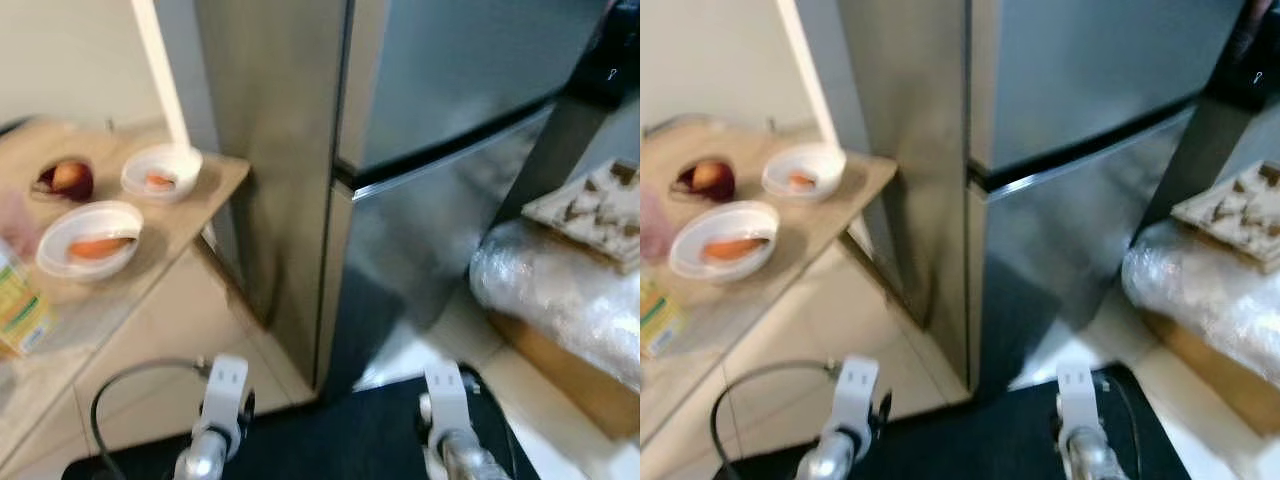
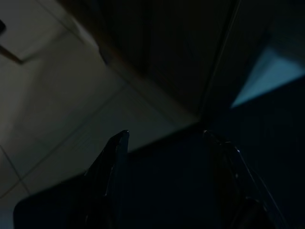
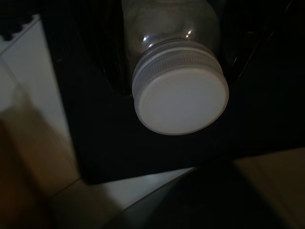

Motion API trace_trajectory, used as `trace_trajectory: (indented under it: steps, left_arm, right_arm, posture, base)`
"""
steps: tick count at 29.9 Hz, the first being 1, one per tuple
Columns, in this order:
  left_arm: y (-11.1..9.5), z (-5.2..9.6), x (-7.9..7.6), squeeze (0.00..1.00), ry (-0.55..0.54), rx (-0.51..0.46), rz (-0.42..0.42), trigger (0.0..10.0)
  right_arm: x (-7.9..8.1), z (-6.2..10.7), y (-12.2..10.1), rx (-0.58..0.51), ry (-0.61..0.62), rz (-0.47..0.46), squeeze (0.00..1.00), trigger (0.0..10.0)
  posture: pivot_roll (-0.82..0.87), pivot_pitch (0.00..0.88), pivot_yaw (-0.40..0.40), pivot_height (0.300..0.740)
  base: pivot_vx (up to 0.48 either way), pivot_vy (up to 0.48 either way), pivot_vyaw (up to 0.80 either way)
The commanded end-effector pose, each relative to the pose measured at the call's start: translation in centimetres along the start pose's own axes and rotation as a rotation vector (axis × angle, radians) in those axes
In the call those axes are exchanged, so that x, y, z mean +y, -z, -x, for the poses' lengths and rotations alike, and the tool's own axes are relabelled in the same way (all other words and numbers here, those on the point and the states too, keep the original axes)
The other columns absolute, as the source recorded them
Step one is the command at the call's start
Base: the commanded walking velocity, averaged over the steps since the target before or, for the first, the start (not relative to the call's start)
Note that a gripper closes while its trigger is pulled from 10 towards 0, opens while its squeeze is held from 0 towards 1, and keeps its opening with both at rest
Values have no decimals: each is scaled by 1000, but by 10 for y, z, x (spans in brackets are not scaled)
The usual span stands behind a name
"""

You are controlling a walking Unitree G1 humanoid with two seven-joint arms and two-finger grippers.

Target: Restocking fridge

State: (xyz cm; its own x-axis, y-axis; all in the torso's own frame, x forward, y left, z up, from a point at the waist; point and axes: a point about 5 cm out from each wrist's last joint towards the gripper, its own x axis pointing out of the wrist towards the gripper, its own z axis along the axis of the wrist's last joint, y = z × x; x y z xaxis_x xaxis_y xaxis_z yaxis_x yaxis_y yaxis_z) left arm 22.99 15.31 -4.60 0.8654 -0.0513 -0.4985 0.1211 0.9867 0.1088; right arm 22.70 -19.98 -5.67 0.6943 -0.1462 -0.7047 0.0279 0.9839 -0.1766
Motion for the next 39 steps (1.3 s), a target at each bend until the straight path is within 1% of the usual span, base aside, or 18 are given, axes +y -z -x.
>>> trace_trajectory:
  steps: [1, 15, 31, 39]
  left_arm:
    - [10, 4, 2, 0, -17, 34, 17, 10000]
    - [10, 5, 3, 0, -14, 30, 10, 10000]
    - [9, 4, 2, 0, -6, 27, 6, 10000]
    - [8, 4, 3, 0, -5, 26, 6, 10000]
  right_arm:
    - [5, 1, 3, 2, -12, 4, 0, 10000]
    - [7, 1, 1, -13, -14, 13, 0, 10000]
    - [6, 1, 1, -6, -6, 13, 0, 10000]
    - [6, 0, -2, -10, -7, 5, 0, 10000]
  posture:
    - [-98, 28, 2, 740]
    - [-96, 27, 3, 740]
    - [-101, 15, 6, 740]
    - [-103, 2, 4, 740]
  base:
    - [0, 0, 0]
    - [0, 0, 0]
    - [0, 0, 0]
    - [0, 0, -800]
